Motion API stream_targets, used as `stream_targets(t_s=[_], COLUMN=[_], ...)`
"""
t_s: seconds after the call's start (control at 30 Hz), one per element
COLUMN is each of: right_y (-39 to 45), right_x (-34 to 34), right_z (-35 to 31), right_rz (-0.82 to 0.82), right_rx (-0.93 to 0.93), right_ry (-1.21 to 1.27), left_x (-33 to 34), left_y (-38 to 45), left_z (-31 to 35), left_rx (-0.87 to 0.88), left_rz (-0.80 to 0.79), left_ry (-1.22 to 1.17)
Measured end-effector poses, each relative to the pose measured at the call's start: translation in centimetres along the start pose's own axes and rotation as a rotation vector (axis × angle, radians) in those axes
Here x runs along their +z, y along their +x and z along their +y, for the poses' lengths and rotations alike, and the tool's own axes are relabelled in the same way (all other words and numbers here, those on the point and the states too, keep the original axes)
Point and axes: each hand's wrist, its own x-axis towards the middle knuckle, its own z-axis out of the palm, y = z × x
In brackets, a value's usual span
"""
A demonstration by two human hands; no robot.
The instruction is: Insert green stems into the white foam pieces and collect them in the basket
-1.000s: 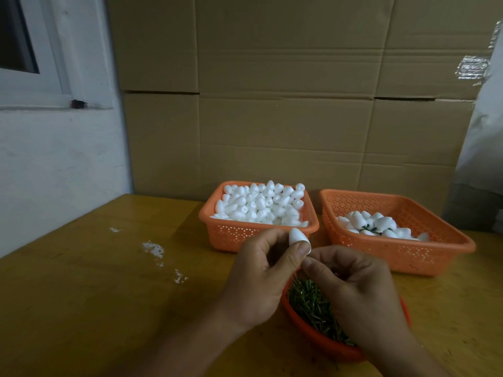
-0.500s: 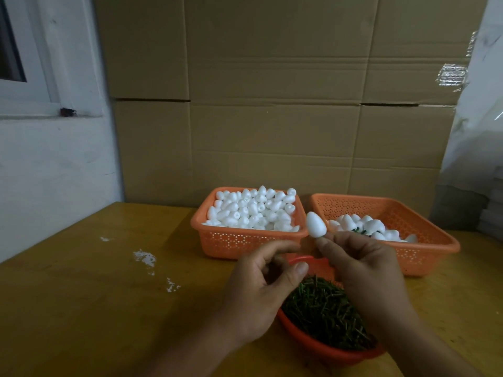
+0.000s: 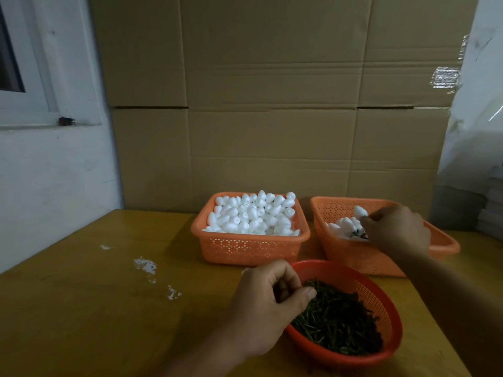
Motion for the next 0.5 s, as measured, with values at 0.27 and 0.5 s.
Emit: stream_targets(t_s=[0.27, 0.5], right_y=[0.67, 0.18], right_x=[0.02, -0.69], right_z=[0.28, 0.2], right_rz=[-0.089, -0.033], right_rx=[0.039, -0.009], right_ry=[-0.192, -0.124], left_x=[-0.02, -0.17], left_y=[0.02, -0.13], left_z=[-0.22, 0.02], left_rx=[0.022, 0.044], left_rz=[0.004, 0.033], left_ry=[0.059, 0.087])
